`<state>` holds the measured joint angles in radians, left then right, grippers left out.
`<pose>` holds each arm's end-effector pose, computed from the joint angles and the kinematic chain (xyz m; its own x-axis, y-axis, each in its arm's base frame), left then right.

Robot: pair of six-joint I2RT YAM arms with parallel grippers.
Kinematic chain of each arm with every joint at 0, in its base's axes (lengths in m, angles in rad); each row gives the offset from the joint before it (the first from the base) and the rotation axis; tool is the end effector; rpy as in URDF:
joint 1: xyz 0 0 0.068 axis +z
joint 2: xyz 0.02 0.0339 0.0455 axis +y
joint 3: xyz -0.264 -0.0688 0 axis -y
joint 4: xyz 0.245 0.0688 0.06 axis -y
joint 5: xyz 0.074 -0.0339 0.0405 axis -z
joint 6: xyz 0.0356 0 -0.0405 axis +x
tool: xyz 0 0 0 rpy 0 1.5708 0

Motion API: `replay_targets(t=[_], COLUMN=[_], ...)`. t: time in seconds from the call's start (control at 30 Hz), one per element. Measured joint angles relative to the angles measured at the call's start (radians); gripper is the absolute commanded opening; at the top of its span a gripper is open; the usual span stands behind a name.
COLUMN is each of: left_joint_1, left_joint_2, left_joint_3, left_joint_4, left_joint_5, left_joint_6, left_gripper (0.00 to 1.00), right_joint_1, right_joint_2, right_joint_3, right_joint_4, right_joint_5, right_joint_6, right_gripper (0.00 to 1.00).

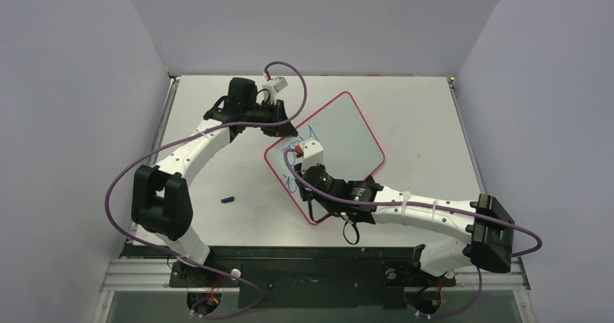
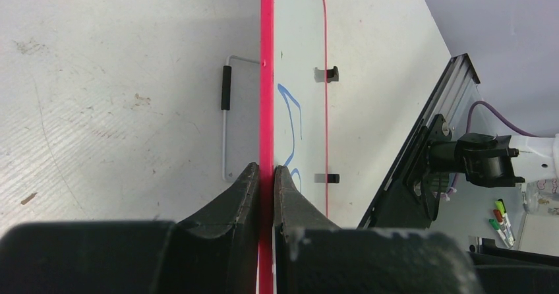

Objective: Write a sentence on the whiteboard

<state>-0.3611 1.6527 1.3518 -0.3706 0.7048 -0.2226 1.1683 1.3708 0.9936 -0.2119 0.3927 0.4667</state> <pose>0.3404 -0.1532 0.2984 -0.7318 0.0966 -0.6746 0.5968 0.5688 -0.5660 0.1325 0.2765 0.2784 -0.5208 -0.1620 -0.8382 -0.5499 0.8147 0.1842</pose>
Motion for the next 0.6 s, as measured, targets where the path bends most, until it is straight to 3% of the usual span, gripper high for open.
replay_targets(t=[0.6], left_joint_1=[0.0], left_joint_2=[0.0], left_joint_3=[0.0], left_joint_4=[0.0], left_joint_5=[-0.001], left_joint_6=[0.001], left_gripper=[0.0], right_joint_1=[-0.042], right_joint_2=[0.015], right_joint_3=[0.034], right_joint_4=[-0.014], right_joint_5=[0.011], right_joint_6=[0.002], right_gripper=[0.0])
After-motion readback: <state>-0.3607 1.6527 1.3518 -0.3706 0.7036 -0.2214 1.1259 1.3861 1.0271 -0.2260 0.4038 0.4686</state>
